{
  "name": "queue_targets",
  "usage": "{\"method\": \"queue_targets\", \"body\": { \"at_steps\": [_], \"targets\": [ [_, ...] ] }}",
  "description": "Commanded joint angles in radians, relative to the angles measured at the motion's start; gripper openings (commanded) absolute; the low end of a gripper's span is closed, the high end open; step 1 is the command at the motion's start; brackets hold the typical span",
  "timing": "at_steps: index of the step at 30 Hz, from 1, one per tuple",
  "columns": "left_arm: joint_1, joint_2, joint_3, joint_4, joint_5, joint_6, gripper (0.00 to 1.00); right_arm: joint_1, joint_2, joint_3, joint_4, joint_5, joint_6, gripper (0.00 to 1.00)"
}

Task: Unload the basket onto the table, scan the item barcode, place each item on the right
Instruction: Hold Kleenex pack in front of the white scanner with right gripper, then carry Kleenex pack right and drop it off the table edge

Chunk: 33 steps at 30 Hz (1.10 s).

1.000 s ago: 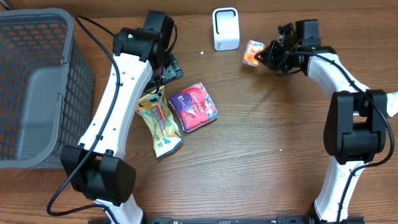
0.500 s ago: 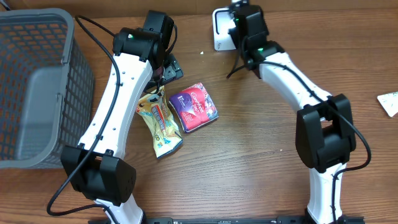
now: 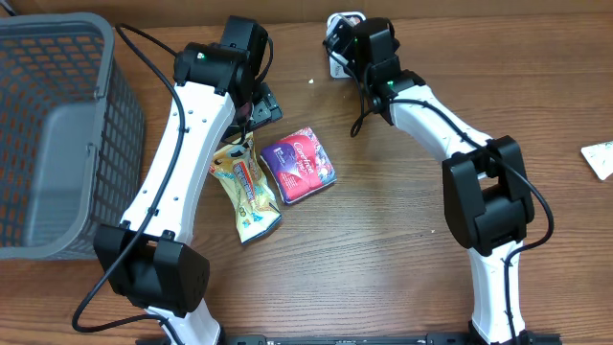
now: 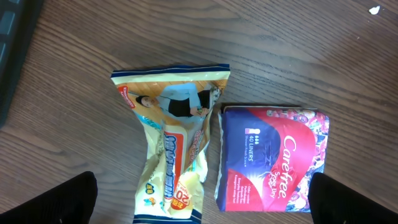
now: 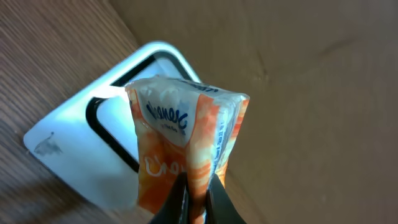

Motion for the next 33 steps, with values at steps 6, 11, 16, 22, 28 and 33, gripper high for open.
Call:
{"method": "queue_targets", "body": {
  "at_steps": [6,11,16,22,28,33],
  "targets": [
    [-0.002,0.010,-0.002,0.001,0.004,-0.010,1.00,0.005,-0.004,0.019,0.053,-0.045,-0.098,0.04],
    [-0.002,0.010,-0.002,0.001,0.004,-0.010,1.00,0.005,0.002,0.019,0.064,-0.061,-0.113,0.04],
    [-0.002,0.010,-0.002,0.001,0.004,-0.010,1.00,0.005,0.021,0.019,0.060,-0.060,-0.071,0.04],
    [-0.002,0.010,-0.002,0.001,0.004,-0.010,1.00,-0.014,0.024,0.020,0.159,0.087,0.125,0.04],
    [-0.002,0.010,-0.002,0.001,0.004,-0.010,1.00,-0.071,-0.002,0.021,0.254,0.300,0.136,0.04],
    [-0.002,0.010,-0.002,0.001,0.004,-0.010,1.00,-0.176,-0.045,0.021,0.205,0.423,0.298,0.04]
  ]
}}
